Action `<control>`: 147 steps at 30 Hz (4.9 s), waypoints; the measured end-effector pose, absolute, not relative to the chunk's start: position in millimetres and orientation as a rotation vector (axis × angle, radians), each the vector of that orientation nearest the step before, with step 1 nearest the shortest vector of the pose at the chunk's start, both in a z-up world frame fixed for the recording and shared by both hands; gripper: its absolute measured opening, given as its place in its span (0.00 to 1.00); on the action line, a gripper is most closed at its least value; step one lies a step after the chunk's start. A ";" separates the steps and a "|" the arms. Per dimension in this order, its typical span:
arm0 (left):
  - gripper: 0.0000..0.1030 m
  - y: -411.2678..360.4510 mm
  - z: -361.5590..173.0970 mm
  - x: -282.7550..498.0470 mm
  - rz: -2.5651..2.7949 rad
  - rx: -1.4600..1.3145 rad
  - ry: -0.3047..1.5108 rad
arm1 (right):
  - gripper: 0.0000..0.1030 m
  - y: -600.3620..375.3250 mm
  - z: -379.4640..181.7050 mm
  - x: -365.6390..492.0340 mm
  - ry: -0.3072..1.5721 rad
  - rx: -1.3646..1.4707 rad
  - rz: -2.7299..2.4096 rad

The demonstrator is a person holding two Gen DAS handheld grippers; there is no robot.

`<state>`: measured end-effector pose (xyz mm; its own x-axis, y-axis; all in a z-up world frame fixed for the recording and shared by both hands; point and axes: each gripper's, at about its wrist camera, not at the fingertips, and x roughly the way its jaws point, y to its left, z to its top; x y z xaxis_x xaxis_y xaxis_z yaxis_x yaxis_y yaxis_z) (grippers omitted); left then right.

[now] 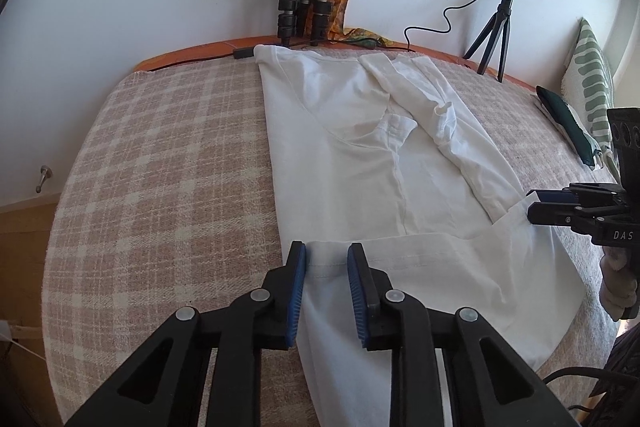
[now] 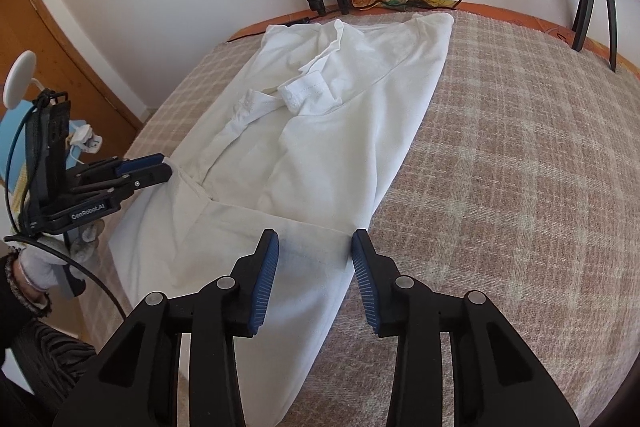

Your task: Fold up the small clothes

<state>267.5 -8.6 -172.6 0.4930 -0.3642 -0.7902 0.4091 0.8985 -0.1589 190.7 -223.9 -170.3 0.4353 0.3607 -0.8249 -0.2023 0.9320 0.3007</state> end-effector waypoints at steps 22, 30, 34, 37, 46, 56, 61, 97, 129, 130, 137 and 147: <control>0.17 11.6 -144.1 245.2 -0.427 0.054 0.869 | 0.10 -228.7 -140.4 168.2 0.998 0.086 0.315; 0.29 2.8 -112.7 269.8 -0.456 0.040 0.836 | 0.10 -248.9 -121.0 185.3 0.936 0.170 0.277; 0.30 6.3 -104.0 303.6 -0.458 -0.001 0.849 | 0.10 -276.9 -131.5 220.5 1.016 0.259 0.261; 0.31 2.5 -103.6 325.0 -0.468 0.000 0.860 | 0.10 -300.3 -143.4 252.2 1.052 0.377 0.288; 0.31 -17.0 -139.9 347.7 -0.532 0.005 0.930 | 0.19 -304.1 -191.4 324.1 1.139 0.458 0.316; 0.31 -19.8 -162.4 352.4 -0.541 -0.003 0.959 | 0.01 -278.2 -186.6 341.6 1.134 0.202 0.302; 0.31 -20.0 -165.8 355.1 -0.537 0.007 0.960 | 0.00 -295.6 -182.5 353.9 1.133 0.160 0.275; 0.05 -46.0 -186.0 525.5 -0.523 -0.035 0.996 | 0.06 -309.4 -216.3 424.5 1.079 0.433 0.314; 0.01 19.1 -53.7 305.3 -0.554 -0.052 0.757 | 0.01 -251.0 -75.1 214.8 0.826 0.359 0.385; 0.01 22.6 -55.9 295.9 -0.555 -0.053 0.760 | 0.01 -247.4 -74.8 203.2 0.825 0.345 0.381; 0.01 38.7 -95.9 229.0 -0.551 -0.021 0.822 | 0.01 -228.1 -107.0 128.2 0.862 0.306 0.376; 0.19 60.8 -122.9 181.7 -0.527 -0.018 0.892 | 0.01 -216.2 -145.6 76.0 0.963 0.200 0.342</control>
<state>181.7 60.8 -122.9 0.5100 -0.4445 -0.7364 0.4302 0.8732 -0.2291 76.0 -216.2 -145.6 0.5234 0.3709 -0.7671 -0.1955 0.9285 0.3156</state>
